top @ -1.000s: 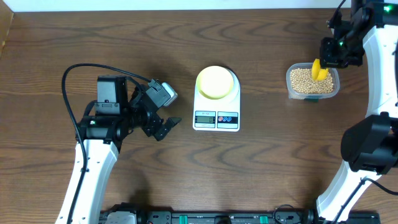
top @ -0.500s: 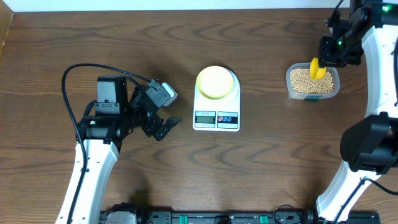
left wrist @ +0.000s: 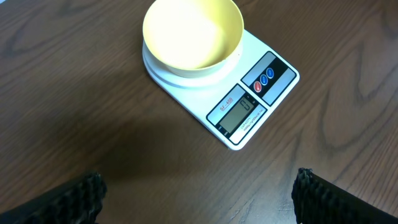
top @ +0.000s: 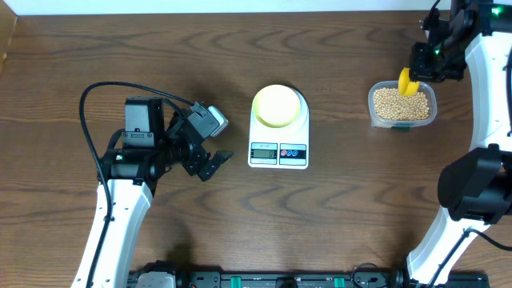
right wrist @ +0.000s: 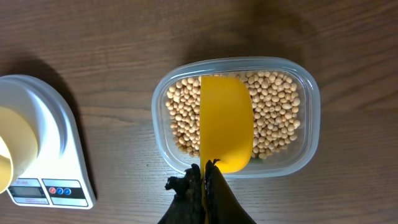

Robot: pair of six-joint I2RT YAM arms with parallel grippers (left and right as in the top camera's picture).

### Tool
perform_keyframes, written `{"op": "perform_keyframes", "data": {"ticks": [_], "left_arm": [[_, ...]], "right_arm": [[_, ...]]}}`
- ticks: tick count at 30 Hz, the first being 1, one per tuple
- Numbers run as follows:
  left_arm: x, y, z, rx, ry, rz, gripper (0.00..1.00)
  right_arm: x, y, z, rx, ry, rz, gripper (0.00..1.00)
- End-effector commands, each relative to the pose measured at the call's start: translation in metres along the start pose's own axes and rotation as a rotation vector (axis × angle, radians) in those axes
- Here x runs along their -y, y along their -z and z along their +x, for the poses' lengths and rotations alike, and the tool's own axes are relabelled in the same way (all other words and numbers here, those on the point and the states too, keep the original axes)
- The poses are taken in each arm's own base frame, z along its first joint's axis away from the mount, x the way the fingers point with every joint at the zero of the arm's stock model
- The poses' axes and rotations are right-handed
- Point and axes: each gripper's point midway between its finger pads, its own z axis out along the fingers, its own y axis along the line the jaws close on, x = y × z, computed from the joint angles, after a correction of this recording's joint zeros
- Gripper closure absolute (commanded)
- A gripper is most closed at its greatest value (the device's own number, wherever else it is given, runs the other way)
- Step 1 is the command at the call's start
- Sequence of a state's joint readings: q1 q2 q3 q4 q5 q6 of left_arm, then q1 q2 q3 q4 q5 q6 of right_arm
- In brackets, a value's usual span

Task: Scoop item into bowl and weigh 50g on scale
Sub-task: 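Dip the yellow scoop into the soybeans with the right gripper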

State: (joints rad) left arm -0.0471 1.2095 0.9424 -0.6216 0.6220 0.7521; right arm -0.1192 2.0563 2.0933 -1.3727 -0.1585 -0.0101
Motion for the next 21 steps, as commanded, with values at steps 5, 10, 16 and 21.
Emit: {"op": "perform_keyframes", "data": {"ticks": [5,10,16,21], "left_arm": [[-0.001,0.002,-0.006,0.012,0.005,-0.001,0.02],[-0.001,0.002,-0.006,0.012,0.004,-0.001,0.02],[-0.001,0.002,-0.006,0.012,0.004,-0.001,0.03],[-0.001,0.002,-0.006,0.012,0.004,-0.001,0.02]], "right_arm": [[-0.012,0.000,0.000,-0.001,-0.012,-0.059,0.99],[-0.012,0.000,-0.001,0.003,-0.013,-0.058,0.99],[-0.009,0.000,0.000,0.000,-0.014,-0.050,0.99],[0.008,0.000,0.004,-0.014,0.010,0.035,0.99]]}}
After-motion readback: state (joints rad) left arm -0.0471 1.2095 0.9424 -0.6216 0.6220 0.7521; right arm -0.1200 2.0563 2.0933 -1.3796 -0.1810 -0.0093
